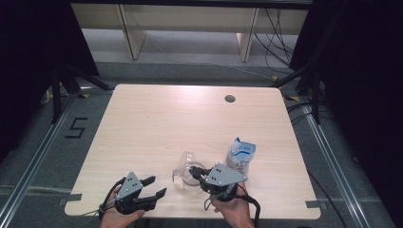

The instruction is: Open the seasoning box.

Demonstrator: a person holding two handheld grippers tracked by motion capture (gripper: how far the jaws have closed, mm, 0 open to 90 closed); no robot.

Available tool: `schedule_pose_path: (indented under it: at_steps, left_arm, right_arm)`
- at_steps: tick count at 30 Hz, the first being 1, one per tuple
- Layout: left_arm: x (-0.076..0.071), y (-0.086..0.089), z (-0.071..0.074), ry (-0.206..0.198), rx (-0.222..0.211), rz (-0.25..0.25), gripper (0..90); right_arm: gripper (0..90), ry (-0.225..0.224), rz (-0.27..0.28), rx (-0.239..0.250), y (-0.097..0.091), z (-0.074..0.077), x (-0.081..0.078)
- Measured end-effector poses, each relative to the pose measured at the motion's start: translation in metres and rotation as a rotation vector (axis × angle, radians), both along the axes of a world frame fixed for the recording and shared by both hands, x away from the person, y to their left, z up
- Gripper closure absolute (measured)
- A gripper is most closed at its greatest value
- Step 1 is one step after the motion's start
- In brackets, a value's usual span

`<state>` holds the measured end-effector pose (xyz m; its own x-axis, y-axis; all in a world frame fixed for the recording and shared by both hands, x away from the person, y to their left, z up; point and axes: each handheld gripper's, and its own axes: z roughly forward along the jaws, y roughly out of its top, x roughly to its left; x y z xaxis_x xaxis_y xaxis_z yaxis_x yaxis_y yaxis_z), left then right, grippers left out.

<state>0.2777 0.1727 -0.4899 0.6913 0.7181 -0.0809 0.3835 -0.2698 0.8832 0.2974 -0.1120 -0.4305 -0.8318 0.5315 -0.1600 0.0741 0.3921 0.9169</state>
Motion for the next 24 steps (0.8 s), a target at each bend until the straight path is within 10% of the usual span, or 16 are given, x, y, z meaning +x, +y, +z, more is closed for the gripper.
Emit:
schedule_pose_path:
  at_steps: [24]
  left_arm:
    - [0.002, 0.001, -0.004, 0.026, -0.025, 0.009, 38.6]
  right_arm:
    - [83.5, 0.007, 0.034, 0.007, 0.014, -0.002, -0.003]
